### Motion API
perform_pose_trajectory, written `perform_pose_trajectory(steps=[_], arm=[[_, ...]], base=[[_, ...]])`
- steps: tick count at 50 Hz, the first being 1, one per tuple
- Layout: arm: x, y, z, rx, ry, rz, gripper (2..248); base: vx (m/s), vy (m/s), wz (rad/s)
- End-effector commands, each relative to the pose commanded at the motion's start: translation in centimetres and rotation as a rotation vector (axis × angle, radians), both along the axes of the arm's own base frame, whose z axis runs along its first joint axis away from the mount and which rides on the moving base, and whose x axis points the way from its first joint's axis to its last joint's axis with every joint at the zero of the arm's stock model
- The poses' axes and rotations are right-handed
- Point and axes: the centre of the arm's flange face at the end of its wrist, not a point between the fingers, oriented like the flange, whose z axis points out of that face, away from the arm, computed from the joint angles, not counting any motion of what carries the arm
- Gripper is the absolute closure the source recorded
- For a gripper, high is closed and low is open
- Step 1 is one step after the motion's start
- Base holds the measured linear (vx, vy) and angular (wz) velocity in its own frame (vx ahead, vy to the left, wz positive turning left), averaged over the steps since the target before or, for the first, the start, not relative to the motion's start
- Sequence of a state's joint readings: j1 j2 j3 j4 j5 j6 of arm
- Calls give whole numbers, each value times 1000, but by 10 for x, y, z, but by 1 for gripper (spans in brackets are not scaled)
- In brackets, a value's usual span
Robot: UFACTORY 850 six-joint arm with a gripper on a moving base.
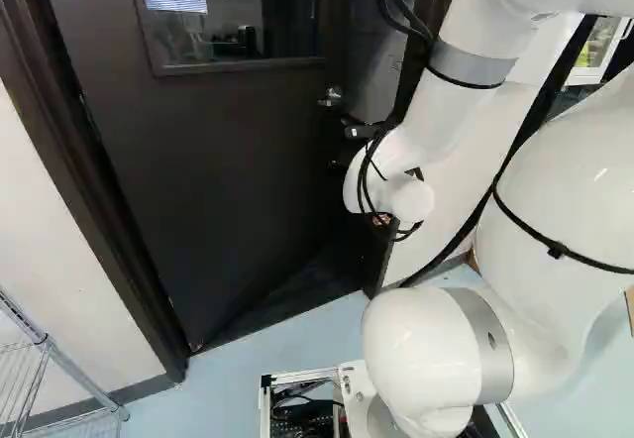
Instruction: Open the door and move inside
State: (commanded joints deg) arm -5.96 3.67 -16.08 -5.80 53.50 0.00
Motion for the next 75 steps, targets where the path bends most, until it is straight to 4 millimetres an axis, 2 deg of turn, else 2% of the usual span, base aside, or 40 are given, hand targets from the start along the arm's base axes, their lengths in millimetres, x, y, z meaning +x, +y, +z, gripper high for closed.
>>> perform_pose_trajectory(steps=[15, 48, 75], arm=[[0, 0, 0, 0, 0, 0, 3], [0, 0, 0, 0, 0, 0, 3], [0, 0, 0, 0, 0, 0, 3]], base=[[73, 87, -37], [51, 55, -234], [29, 61, -19]])
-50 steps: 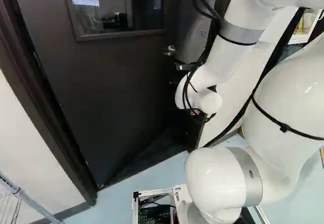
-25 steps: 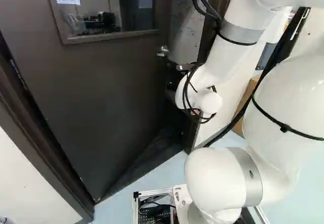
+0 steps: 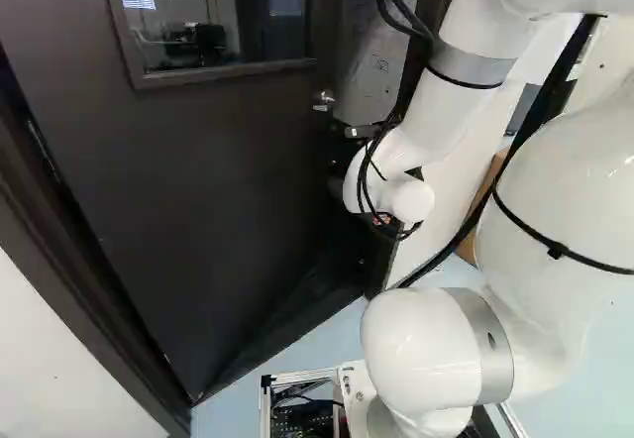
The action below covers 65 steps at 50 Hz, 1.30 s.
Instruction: Open the door and move inside
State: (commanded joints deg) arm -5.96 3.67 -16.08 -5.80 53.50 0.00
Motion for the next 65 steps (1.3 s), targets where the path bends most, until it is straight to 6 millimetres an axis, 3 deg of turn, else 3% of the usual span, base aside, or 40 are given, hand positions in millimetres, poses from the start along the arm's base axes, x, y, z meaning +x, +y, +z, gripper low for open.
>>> perform_pose_trajectory(steps=[31, 65], arm=[[0, 0, 0, 0, 0, 0, 3], [11, 2, 0, 1, 0, 8, 3]], base=[[45, 75, -4], [0, -1, 1]])
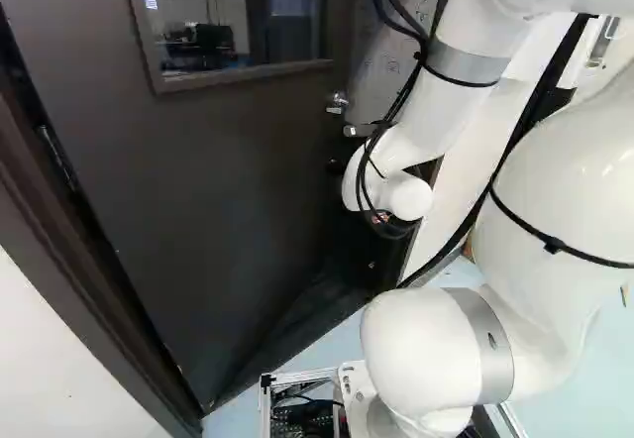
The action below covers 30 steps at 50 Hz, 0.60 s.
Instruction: Open the door and move inside
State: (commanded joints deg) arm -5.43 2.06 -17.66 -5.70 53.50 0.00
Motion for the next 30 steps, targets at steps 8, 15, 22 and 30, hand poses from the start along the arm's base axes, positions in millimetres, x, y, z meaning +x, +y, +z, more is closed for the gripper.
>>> perform_pose_trajectory(steps=[8, 15, 22, 30], arm=[[9, 2, 0, 3, 0, 1, 3], [18, 5, 0, 8, -1, 1, 3], [27, 10, 0, 14, -2, 1, 3], [35, 17, 0, 23, -2, -2, 3]], base=[[0, 0, 0], [0, 0, 0], [0, 0, 0], [0, 0, 0]])
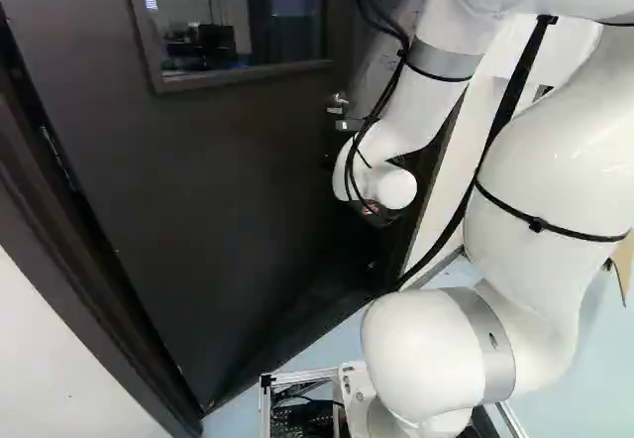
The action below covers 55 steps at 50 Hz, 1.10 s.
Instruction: Open the door and move inside
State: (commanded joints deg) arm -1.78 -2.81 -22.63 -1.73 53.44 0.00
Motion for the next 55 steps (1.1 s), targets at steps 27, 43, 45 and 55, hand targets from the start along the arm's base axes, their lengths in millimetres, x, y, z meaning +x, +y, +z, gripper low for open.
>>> perform_pose_trajectory(steps=[27, 43, 45, 55], arm=[[16, 27, -2, 34, 23, -10, 3], [23, 44, -4, 56, 42, -16, 3], [24, 46, -5, 58, 44, -16, 3], [28, 59, -5, 69, 50, -11, 3]], base=[[0, 0, 0], [0, 0, 0], [0, 0, 0], [0, 0, 0]])
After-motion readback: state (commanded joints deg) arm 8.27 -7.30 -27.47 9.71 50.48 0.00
